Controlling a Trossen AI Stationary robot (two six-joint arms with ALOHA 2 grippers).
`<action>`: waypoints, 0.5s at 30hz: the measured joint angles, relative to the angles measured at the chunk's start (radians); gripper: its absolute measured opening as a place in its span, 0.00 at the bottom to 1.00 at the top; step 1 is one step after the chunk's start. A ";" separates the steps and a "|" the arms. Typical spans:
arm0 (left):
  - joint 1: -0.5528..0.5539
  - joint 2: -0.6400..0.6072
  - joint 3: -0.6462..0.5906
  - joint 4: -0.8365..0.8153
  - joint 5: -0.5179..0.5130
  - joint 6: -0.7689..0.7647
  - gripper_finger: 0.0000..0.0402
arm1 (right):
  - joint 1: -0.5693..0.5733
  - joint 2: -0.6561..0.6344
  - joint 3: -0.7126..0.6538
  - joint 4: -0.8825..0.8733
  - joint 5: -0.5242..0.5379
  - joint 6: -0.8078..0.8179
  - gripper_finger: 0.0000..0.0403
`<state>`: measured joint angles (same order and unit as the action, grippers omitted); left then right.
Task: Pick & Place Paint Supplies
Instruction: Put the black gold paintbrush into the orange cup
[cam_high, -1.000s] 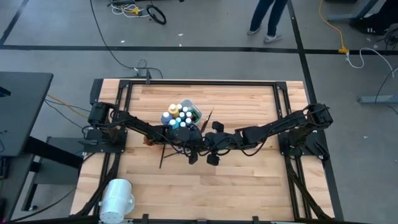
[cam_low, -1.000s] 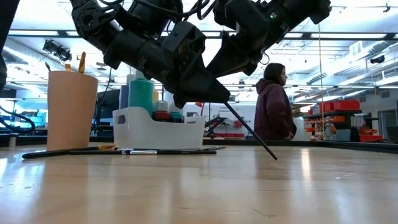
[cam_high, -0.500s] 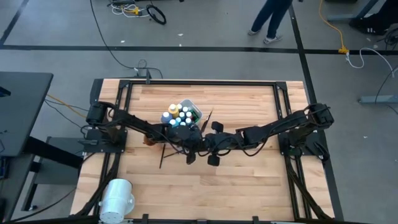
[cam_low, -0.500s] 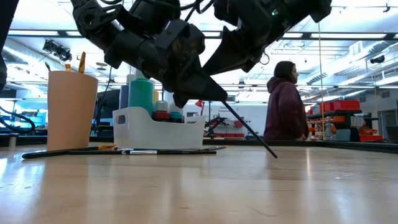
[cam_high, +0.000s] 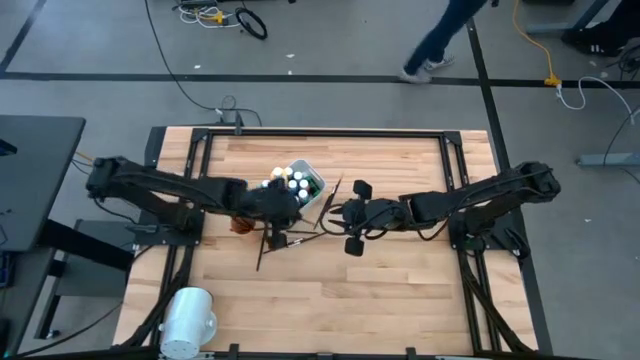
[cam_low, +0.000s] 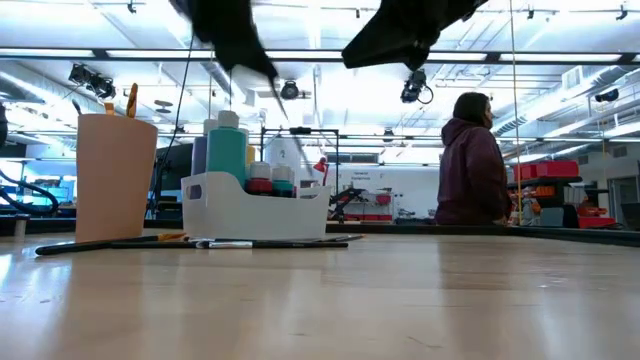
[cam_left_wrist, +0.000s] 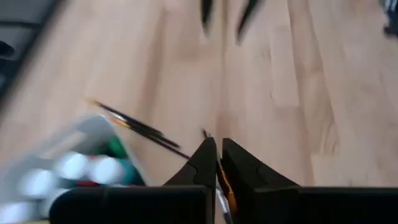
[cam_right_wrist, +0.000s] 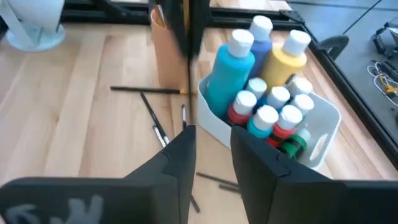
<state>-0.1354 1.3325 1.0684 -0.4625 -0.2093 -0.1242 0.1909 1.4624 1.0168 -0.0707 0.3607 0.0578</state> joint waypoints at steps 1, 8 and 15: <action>-0.008 -0.030 0.036 -0.063 -0.028 0.001 0.04 | 0.000 0.001 0.000 -0.001 -0.001 -0.001 0.26; -0.037 -0.098 0.272 -0.414 -0.115 0.030 0.03 | -0.001 0.002 -0.017 -0.052 0.002 -0.028 0.25; -0.040 -0.111 0.326 -0.632 -0.111 0.032 0.04 | -0.010 0.009 -0.017 -0.032 0.050 -0.081 0.24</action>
<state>-0.1753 1.2213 1.3939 -1.0947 -0.3205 -0.0925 0.1805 1.4712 0.9997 -0.1030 0.4110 -0.0232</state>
